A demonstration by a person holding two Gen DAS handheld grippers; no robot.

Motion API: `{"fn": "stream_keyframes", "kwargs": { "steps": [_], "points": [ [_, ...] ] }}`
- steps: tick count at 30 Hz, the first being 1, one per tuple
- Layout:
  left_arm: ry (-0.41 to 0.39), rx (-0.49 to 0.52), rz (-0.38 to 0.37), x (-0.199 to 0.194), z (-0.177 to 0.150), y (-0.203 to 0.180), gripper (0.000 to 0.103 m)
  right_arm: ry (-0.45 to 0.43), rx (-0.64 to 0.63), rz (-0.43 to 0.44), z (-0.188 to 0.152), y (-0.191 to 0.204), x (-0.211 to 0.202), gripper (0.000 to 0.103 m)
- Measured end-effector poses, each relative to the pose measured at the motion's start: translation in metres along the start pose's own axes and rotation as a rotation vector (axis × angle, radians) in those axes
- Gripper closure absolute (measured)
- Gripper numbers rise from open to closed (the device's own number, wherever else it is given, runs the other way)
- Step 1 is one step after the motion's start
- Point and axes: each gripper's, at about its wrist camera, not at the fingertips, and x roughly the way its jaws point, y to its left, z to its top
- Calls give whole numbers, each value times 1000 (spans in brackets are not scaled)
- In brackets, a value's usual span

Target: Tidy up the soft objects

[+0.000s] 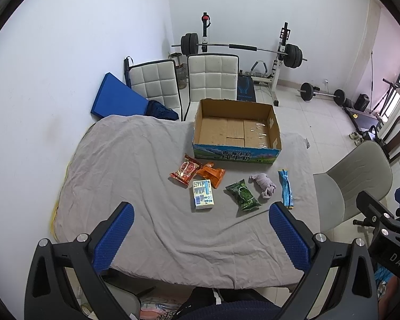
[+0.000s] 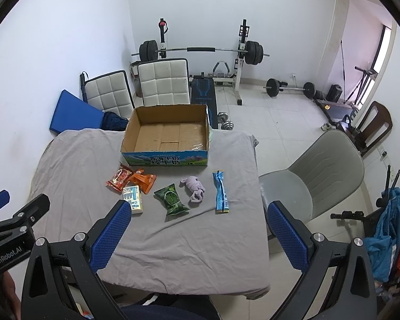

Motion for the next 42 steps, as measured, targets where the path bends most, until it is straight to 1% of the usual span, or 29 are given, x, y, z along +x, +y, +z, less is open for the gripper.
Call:
{"fn": "stream_keyframes", "kwargs": {
  "steps": [3,6,8,10,15,17,19,21,25,29,30,33,36,38,40,42],
  "points": [
    [-6,-5,21,15,8,1,0,29,18,8,11,-11,23,0],
    [12,-20,56,45,19,6,0,93,29,25,22,-23,68,0],
    [52,-35,67,73,24,10,0,144,29,21,25,-28,104,0],
    [99,-61,68,106,27,15,0,184,17,16,26,-29,141,0],
    [247,-110,48,189,24,18,0,323,-47,70,22,-14,245,0],
    [324,-123,58,227,19,18,0,371,-67,92,18,-6,286,0],
    [377,-129,68,260,14,15,0,420,-84,96,13,3,325,0],
    [421,-130,78,286,10,14,0,481,-86,137,7,16,362,0],
    [505,-141,46,344,3,14,0,594,-108,151,-7,39,425,0],
    [594,-151,9,393,-5,17,1,680,-110,157,-23,58,468,1],
    [616,-159,-1,408,-9,19,3,692,-114,146,-25,62,477,2],
    [681,-160,-33,440,-17,21,4,738,-97,151,-35,70,498,5],
    [728,-152,-54,463,-26,21,5,771,-94,144,-43,79,516,15],
    [760,-139,-90,476,-32,18,6,796,-98,131,-50,84,528,22],
    [786,-126,-102,485,-38,16,6,818,-94,120,-54,86,539,24],
    [804,-125,-100,494,-43,17,7,832,-85,117,-59,86,552,29]
  ]
}}
